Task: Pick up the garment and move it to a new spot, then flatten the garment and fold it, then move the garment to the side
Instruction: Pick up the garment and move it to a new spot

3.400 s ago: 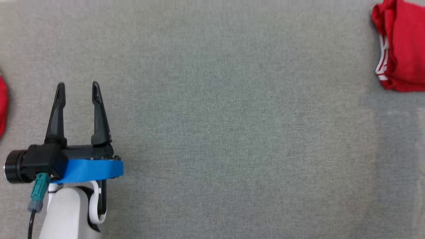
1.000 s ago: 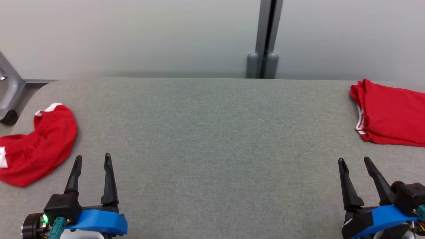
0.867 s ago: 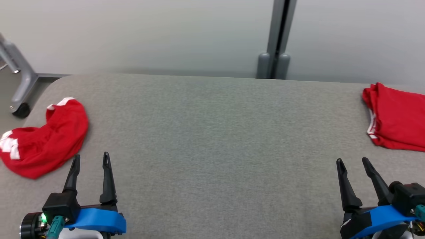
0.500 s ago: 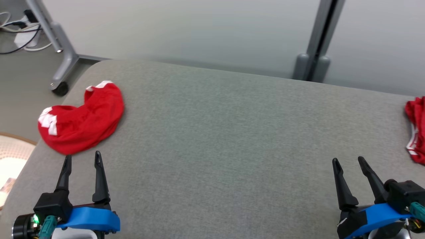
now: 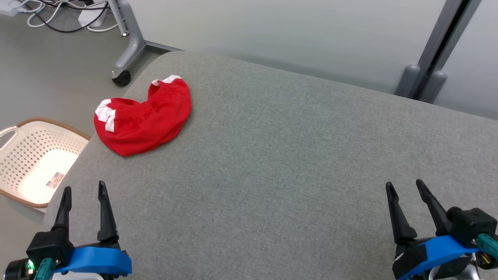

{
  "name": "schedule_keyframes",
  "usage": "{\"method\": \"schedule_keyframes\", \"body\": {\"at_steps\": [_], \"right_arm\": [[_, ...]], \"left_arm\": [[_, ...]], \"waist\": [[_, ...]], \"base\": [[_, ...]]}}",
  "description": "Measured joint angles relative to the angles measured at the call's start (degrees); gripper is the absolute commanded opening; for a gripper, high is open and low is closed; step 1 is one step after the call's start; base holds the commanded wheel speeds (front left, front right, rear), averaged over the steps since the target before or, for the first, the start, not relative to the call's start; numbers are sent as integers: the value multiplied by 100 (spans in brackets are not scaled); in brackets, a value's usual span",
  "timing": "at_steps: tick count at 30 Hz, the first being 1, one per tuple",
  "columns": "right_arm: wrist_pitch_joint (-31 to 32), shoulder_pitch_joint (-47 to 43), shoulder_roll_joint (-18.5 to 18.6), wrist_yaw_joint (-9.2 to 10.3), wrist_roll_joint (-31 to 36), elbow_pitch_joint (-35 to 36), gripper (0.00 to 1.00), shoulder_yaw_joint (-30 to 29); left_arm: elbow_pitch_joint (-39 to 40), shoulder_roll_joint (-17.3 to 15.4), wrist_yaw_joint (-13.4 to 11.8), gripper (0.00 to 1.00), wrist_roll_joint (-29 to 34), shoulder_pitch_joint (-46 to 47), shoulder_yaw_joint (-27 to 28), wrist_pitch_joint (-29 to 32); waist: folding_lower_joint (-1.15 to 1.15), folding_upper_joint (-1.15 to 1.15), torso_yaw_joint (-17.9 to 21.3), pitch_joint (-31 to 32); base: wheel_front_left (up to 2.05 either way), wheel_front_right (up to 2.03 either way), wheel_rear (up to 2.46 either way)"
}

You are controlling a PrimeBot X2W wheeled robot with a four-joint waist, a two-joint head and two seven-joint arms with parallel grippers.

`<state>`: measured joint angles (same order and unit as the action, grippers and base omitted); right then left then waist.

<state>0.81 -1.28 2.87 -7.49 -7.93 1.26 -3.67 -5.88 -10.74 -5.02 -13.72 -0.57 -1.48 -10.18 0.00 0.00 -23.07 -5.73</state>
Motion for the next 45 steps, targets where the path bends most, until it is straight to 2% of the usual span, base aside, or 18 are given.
{"method": "schedule_keyframes", "body": {"at_steps": [13,20,27,30,35,45], "right_arm": [[24,32,1,0,40,9,100,76],[164,338,22,0,235,309,100,66],[355,692,211,1,382,845,100,29],[475,875,315,0,393,1187,100,-59],[601,1018,370,0,439,1543,100,-152],[670,1118,430,0,446,1791,100,-275]], "left_arm": [[-52,-102,-22,100,-144,129,74,0],[-236,-489,70,100,-287,1124,334,62],[-624,-959,221,100,-443,2503,568,178],[-1132,-1228,364,100,-560,3233,666,235],[-2047,-1451,516,100,-686,3947,700,361],[-3999,-1345,961,100,-1026,4621,457,1042]], "waist": [[0,0,138,-79],[0,0,402,-517],[0,0,805,-1243],[1,0,1031,-1714],[1,0,1225,-2221],[0,0,1314,-2652]], "base": [[0,0,0],[0,0,0],[0,0,0],[0,0,0],[0,0,0],[0,0,0]]}}
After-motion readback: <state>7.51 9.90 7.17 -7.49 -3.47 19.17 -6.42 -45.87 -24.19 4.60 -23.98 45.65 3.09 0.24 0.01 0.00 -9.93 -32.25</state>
